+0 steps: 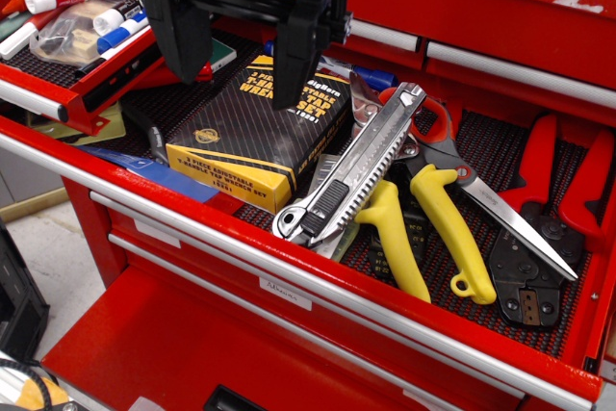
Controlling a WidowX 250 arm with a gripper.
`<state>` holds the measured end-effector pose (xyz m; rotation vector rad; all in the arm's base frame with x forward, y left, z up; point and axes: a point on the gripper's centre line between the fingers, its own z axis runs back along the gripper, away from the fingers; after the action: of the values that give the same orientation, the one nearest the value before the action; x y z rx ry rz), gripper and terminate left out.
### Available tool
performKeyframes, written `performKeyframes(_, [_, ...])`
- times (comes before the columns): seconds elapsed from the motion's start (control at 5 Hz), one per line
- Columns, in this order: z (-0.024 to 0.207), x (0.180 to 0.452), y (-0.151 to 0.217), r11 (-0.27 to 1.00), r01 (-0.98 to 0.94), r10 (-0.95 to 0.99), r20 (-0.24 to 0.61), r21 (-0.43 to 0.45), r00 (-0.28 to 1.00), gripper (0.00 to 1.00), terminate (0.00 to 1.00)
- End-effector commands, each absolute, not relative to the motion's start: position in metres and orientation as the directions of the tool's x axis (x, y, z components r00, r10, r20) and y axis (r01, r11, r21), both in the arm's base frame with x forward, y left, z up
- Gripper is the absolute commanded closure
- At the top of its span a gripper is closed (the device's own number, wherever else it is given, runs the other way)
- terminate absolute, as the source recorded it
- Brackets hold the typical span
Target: Pick up box cutter and put into drawer
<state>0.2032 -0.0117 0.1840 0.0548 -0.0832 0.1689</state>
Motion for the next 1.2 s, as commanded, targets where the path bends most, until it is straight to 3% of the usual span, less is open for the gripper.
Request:
performKeyframes(0.0, [0.184, 0.203, -0.012, 0.984, -0.170, 0.166, 0.087, 0.047, 0.982, 0.00, 0.00])
performKeyframes(0.2, [0.168, 0.226, -0.020, 0.992, -0.049, 0.026, 0.189, 0.120, 0.982, 0.00, 0.00])
performKeyframes(0.6, [0.115, 0.263, -0.034, 0.996, 0.055, -0.075, 0.323, 0.073, 0.943, 0.00, 0.00])
performKeyframes(1.0, [0.076, 0.287, -0.033, 0.991, 0.128, -0.131, 0.391, 0.033, 0.911, 0.00, 0.00])
